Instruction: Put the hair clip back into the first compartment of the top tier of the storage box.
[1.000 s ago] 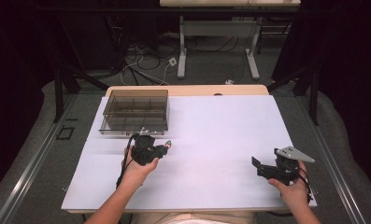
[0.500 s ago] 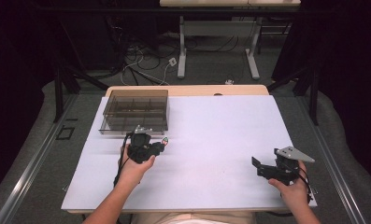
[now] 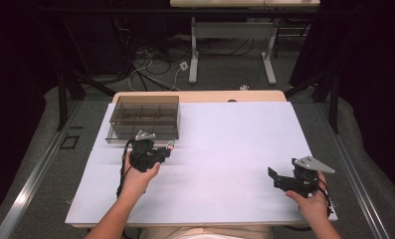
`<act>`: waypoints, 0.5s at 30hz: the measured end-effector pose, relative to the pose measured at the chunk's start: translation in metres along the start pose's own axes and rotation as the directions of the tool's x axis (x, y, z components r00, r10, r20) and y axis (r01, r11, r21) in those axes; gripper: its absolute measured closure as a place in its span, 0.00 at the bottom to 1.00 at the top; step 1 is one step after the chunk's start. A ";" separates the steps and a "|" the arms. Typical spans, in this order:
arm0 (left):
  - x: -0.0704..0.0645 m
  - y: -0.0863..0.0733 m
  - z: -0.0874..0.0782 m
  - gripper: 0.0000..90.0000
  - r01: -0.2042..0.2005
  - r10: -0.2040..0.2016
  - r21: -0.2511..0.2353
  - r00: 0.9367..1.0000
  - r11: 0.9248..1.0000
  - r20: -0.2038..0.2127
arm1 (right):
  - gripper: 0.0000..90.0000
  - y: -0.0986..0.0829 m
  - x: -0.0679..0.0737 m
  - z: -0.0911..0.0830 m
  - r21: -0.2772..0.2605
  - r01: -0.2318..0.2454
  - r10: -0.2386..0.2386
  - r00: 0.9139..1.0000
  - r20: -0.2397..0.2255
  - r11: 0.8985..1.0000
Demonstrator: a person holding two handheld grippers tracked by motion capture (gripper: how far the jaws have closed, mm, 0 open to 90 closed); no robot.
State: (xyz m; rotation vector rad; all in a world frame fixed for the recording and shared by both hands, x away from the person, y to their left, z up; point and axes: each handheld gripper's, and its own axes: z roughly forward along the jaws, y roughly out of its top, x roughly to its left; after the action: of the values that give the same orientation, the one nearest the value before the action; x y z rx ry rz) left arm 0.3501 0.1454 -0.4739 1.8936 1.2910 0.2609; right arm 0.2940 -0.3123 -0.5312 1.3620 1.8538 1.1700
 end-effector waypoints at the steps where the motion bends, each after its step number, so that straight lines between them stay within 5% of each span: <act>1: 0.001 0.000 -0.001 0.86 0.001 -0.001 -0.006 1.000 1.000 -0.002 | 0.04 0.000 0.000 0.000 0.001 -0.003 0.003 1.000 0.000 1.000; 15: 0.012 0.005 -0.014 0.86 0.013 -0.016 -0.073 0.999 0.997 -0.039 | 0.04 0.000 0.000 0.000 -0.005 0.004 -0.004 1.000 0.003 1.000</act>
State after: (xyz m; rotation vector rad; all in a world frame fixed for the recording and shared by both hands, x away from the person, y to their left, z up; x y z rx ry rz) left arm 0.3506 0.1620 -0.4644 1.8250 1.3042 0.3352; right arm 0.2943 -0.3126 -0.5312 1.3561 1.8490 1.1690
